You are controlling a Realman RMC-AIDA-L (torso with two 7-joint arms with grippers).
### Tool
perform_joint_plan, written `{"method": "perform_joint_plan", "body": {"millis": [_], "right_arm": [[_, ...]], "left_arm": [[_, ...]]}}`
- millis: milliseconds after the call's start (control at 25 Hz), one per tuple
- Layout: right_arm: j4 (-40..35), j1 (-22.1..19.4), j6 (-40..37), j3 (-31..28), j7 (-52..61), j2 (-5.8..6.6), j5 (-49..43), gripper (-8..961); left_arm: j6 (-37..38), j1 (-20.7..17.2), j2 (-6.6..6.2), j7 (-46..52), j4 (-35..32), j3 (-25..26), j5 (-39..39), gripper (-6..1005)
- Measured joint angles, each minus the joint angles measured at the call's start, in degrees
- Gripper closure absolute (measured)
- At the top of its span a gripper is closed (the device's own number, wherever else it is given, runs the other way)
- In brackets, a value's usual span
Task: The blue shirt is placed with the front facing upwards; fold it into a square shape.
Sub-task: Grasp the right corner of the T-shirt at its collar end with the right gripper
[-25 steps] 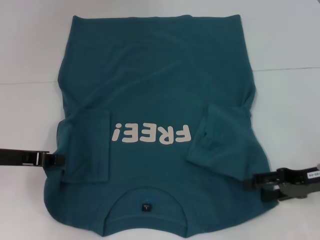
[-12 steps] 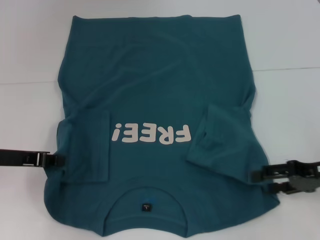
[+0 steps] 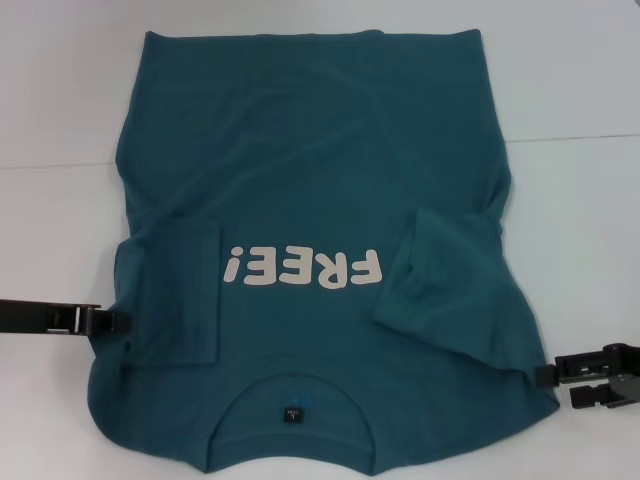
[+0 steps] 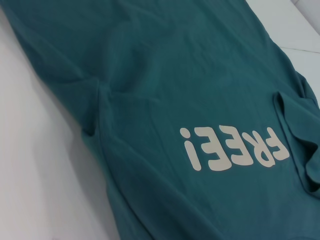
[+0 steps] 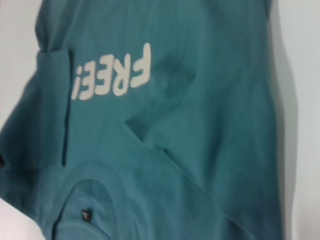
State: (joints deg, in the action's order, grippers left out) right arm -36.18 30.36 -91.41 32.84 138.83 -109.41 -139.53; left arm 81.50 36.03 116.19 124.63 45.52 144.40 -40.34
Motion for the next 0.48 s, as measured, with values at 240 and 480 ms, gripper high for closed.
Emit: {"method": "perform_joint_plan", "body": {"millis": [240,480], "right_arm": [[0.3,0.5,2.2,1.9,-0.4,-0.79,-0.6,46],[0.4,0.5,3.4,2.6,-0.1,-1.14,-0.9,46]], "left_arm": [[0.0,0.0,0.0,0.0,0.0,0.0,0.0,982],[0.1,0.1,0.0,0.0,0.0,0.0,0.0,982]]}}
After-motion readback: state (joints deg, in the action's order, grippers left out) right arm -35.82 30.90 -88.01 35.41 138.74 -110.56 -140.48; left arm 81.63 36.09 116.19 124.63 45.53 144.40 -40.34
